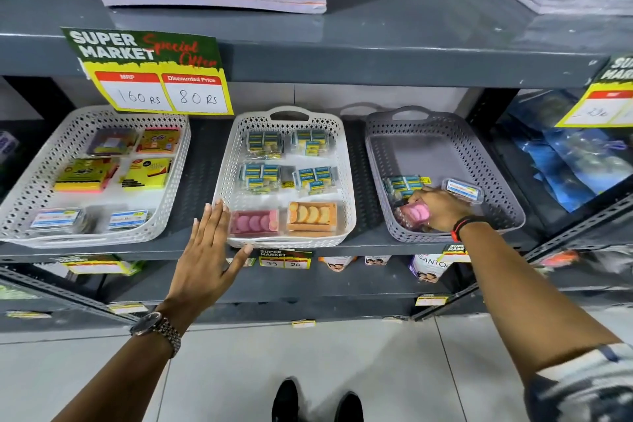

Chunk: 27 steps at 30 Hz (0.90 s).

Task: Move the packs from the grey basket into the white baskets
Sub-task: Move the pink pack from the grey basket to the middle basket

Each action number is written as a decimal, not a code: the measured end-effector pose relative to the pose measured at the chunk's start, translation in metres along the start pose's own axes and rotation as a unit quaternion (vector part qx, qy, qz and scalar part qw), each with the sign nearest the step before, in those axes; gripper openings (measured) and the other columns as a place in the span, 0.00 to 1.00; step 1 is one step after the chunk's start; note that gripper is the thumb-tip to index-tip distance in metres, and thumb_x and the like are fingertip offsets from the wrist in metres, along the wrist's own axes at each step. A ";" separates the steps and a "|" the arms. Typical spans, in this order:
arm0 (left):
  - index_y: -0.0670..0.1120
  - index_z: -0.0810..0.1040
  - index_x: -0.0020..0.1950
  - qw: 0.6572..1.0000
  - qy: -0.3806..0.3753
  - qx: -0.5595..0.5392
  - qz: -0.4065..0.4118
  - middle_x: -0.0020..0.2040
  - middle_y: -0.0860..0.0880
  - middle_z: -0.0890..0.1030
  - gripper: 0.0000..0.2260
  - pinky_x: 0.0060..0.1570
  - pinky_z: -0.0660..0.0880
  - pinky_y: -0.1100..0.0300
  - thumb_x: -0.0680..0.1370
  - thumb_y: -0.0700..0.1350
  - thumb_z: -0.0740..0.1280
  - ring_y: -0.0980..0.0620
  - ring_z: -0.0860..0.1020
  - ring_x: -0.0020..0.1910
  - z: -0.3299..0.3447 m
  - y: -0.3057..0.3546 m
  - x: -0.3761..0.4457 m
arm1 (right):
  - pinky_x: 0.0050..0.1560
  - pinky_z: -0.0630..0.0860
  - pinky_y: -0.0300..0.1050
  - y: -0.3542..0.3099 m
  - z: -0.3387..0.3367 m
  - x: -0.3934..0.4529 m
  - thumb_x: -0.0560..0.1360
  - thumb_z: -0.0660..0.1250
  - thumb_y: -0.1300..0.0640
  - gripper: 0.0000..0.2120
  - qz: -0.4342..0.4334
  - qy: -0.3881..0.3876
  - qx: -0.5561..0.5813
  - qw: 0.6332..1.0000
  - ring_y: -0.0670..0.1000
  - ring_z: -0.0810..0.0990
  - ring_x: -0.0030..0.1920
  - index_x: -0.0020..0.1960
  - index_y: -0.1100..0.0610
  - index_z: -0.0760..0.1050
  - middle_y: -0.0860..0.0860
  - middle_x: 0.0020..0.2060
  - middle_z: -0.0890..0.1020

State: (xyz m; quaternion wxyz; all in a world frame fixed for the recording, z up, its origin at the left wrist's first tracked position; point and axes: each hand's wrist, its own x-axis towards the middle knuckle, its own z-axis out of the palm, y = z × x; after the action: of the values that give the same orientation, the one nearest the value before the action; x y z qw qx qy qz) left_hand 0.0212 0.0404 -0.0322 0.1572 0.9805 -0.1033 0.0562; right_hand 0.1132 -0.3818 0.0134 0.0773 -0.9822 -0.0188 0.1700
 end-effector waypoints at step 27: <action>0.44 0.49 0.78 0.998 -0.013 0.054 0.016 0.79 0.46 0.52 0.39 0.76 0.46 0.52 0.75 0.63 0.57 0.50 0.49 0.78 -0.004 -0.034 -0.013 | 0.53 0.75 0.48 -0.251 0.000 0.005 0.68 0.74 0.51 0.22 -0.223 0.062 0.033 0.972 0.55 0.76 0.57 0.59 0.58 0.76 0.55 0.55 0.77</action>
State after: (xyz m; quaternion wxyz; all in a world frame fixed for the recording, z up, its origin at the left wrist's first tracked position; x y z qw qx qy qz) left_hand 0.0160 0.0757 -0.0403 0.1022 0.9864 -0.1178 0.0513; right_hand 0.1150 -0.1340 0.0517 0.1468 -0.9586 -0.2274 0.0882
